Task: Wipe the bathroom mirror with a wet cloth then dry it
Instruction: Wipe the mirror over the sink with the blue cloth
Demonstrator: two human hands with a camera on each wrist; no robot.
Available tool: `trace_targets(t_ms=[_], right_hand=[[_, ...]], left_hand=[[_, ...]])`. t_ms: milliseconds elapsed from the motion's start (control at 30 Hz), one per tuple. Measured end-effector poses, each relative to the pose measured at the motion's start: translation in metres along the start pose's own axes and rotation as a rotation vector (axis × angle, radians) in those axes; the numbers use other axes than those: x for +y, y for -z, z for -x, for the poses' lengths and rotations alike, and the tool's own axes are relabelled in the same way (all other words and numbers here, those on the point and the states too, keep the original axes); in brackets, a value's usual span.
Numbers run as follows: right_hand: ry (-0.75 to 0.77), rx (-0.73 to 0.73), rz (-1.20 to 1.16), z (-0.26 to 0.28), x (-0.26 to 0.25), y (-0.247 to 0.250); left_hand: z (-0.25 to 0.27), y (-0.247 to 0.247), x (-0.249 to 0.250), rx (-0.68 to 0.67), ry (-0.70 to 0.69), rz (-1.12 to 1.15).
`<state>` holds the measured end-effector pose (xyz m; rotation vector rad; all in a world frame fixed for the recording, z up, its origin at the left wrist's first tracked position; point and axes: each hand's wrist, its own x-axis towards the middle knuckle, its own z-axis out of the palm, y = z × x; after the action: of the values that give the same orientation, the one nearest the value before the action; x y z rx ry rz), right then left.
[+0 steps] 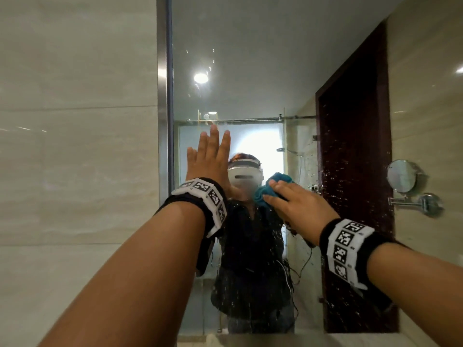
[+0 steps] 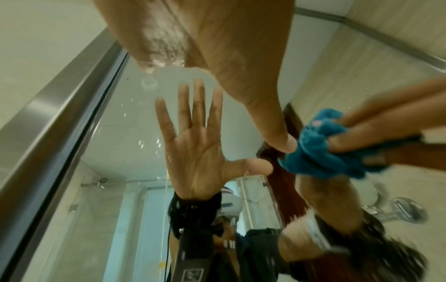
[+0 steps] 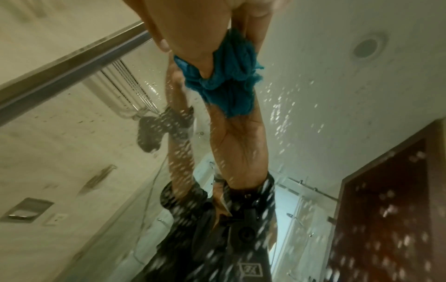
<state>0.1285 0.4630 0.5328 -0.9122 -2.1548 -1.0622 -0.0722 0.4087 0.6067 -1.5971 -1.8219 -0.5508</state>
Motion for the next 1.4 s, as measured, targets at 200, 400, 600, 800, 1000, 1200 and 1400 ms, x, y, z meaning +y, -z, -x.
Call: trace_targets(t_ms=[200, 400, 600, 800, 1000, 1200, 1400], right_hand=[[-0.143, 0.178, -0.097, -0.058, 0.004, 0.013], [-0.17, 0.318, -0.108, -0.074, -0.018, 0.003], [0.263, 0.267, 0.072, -0.032, -0.032, -0.014], [-0.029, 0.291, 0.02, -0.07, -0.009, 0.017], [-0.017, 0.388, -0.063, -0.058, -0.031, -0.005], [0.156, 0.269, -0.016, -0.041, -0.034, -0.011], [-0.342, 0.406, -0.216, -0.067, -0.011, 0.015]], left_hand=[[0.021, -0.036, -0.014, 0.002, -0.053, 0.02], [0.018, -0.049, -0.018, 0.023, -0.047, 0.024], [0.018, -0.05, -0.018, 0.028, -0.05, 0.023], [0.019, -0.051, -0.02, 0.033, -0.059, 0.027], [0.019, -0.051, -0.021, 0.034, -0.062, 0.021], [0.019, -0.05, -0.022, 0.036, -0.077, 0.02], [0.02, -0.049, -0.022, 0.044, -0.079, 0.04]])
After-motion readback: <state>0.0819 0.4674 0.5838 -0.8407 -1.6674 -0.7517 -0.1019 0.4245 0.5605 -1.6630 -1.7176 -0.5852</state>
